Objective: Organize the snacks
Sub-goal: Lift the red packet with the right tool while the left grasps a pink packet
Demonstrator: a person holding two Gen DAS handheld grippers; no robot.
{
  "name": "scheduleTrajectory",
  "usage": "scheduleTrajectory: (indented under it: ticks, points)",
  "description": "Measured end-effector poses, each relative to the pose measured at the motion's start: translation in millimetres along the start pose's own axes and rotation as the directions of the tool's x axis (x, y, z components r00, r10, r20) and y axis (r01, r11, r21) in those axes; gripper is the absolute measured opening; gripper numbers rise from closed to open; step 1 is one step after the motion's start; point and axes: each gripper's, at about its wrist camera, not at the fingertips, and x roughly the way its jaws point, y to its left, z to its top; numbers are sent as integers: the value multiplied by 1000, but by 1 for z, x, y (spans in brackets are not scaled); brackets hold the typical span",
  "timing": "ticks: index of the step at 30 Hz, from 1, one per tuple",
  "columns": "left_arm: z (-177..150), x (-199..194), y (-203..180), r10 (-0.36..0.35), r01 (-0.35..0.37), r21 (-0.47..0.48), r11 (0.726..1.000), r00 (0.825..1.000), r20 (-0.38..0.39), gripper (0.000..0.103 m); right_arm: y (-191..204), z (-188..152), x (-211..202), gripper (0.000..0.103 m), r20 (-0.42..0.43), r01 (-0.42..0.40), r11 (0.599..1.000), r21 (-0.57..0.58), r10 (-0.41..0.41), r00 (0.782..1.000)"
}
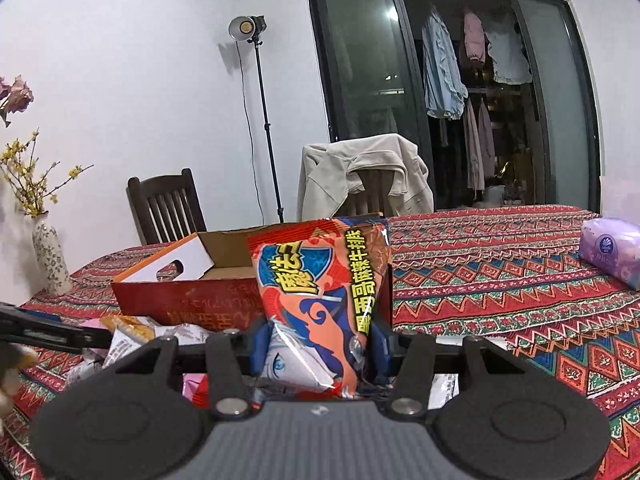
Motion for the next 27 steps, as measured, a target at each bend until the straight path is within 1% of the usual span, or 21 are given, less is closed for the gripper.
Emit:
scheduleTrajectory:
  ticks: [5,12,14,15,16,19,24,27]
  points:
    - [8,14,-7,21,-21,10,1000,1000,-6,103,-1,2,4,49,-14,-13,1000,3,13,1000]
    - [14,29,-10,18,-19,-19,1000,998,-56,103,-2,1,2,49,-12,-24,1000,4,24,1000]
    - [13,30,-10,23,-24,-25,999,998,-60,92,-3,0,2,49,-14,-24,1000,5,25,1000]
    - [13,30,-9,19,-21,-29,999,998,-64,79,-3,0,2,49,-14,-25,1000,5,25,1000]
    - [12,30,-8,1,-3,-40,999,998,-67,75,-3,0,2,49,-14,-25,1000,5,25,1000]
    - [11,23,-4,4,-6,-56,998,999,-44,73,-3,0,3,49,-16,-26,1000,4,26,1000]
    - [8,2,5,2,0,-80,997,1000,22,72,-2,0,4,49,-15,-29,1000,1,29,999]
    - [8,-13,11,-12,18,-84,996,998,66,62,0,0,3,49,-10,-38,999,-8,38,999]
